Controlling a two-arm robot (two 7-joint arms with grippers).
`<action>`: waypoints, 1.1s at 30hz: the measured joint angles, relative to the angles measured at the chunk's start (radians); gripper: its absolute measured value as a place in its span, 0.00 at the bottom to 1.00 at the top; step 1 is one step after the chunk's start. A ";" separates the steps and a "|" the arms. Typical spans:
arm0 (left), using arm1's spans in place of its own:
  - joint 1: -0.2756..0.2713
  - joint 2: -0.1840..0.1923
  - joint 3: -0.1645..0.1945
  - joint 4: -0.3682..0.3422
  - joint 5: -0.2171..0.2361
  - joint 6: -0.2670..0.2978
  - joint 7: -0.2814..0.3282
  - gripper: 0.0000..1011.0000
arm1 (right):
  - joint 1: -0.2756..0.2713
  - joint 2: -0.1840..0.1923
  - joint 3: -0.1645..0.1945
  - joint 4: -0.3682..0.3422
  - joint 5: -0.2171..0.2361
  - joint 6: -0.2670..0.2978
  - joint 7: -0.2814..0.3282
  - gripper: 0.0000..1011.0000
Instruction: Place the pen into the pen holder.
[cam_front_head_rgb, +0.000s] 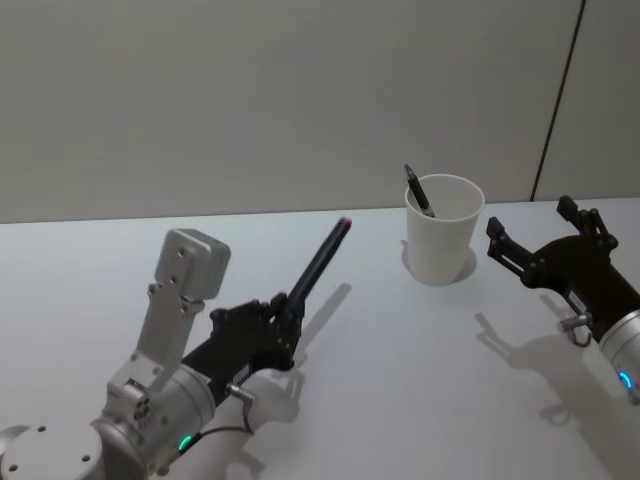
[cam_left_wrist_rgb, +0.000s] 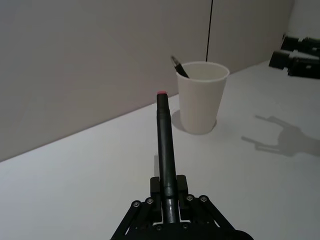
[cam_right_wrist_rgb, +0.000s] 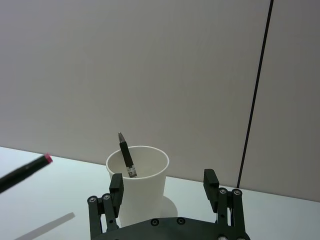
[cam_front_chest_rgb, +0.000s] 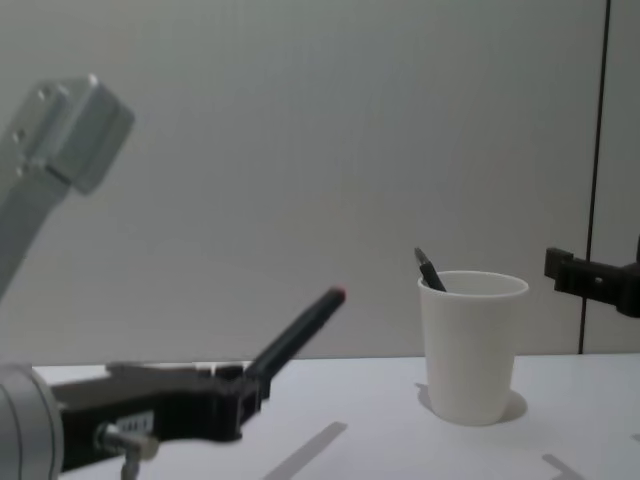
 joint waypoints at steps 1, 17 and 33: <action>-0.001 -0.001 -0.001 0.001 -0.001 -0.014 -0.004 0.18 | 0.000 0.000 0.000 0.000 0.000 0.000 0.000 0.99; -0.059 -0.041 -0.012 0.030 0.020 -0.156 -0.141 0.18 | 0.000 0.000 0.000 0.000 0.000 0.000 0.000 0.99; -0.120 -0.079 0.003 0.069 0.109 -0.172 -0.276 0.18 | 0.000 0.000 0.000 0.000 0.000 0.000 0.000 0.99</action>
